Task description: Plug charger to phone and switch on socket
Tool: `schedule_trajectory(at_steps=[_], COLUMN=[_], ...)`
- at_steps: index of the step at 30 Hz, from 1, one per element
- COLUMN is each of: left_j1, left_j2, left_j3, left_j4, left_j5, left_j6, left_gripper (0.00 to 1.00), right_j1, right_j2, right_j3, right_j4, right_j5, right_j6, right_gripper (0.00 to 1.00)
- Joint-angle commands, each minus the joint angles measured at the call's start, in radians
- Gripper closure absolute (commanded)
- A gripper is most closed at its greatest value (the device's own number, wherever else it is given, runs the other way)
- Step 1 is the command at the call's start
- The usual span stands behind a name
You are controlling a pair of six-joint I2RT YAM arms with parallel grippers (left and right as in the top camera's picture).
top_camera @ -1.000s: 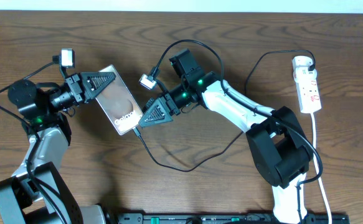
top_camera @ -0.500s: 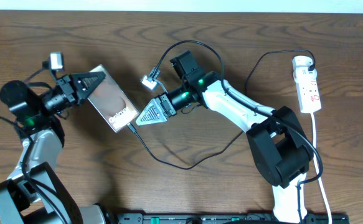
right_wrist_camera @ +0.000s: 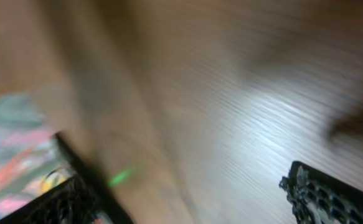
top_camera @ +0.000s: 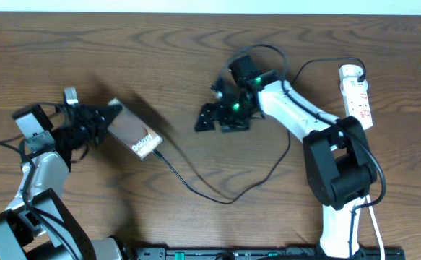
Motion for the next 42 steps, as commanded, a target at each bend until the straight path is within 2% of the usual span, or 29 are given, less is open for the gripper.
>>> schedule_trajectory(at_steps=[1, 4, 10, 21, 37, 38, 42], left_j1=[0.0, -0.009, -0.023, -0.025, -0.025, -0.025, -0.025], left_j2=[-0.014, -0.014, 0.0, 0.18, 0.188, 0.188, 0.188], left_j3=[0.003, 0.003, 0.003, 0.003, 0.003, 0.003, 0.003], left_j4=[-0.168, -0.272, -0.345, -0.282, -0.333, -0.339, -0.369], left_j5=[-0.262, -0.386, -0.555, -0.517, -0.521, -0.522, -0.53], left_j6=[0.199, 0.253, 0.256, 0.251, 0.252, 0.252, 0.252], left_gripper=[0.93, 0.93, 0.93, 0.93, 0.93, 0.92, 0.72], right_j1=[-0.048, -0.076, -0.098, -0.098, -0.098, -0.098, -0.098], right_j2=[0.003, -0.002, -0.007, -0.007, -0.007, -0.007, -0.007], right_j3=[0.019, 0.019, 0.019, 0.019, 0.019, 0.019, 0.019], right_j4=[-0.078, -0.11, -0.116, -0.121, -0.121, -0.121, -0.121], right_j5=[0.222, 0.256, 0.275, 0.275, 0.275, 0.275, 0.275], right_j6=[0.032, 0.032, 0.036, 0.035, 0.035, 0.035, 0.035], right_gripper=[0.01, 0.01, 0.01, 0.01, 0.01, 0.01, 0.01])
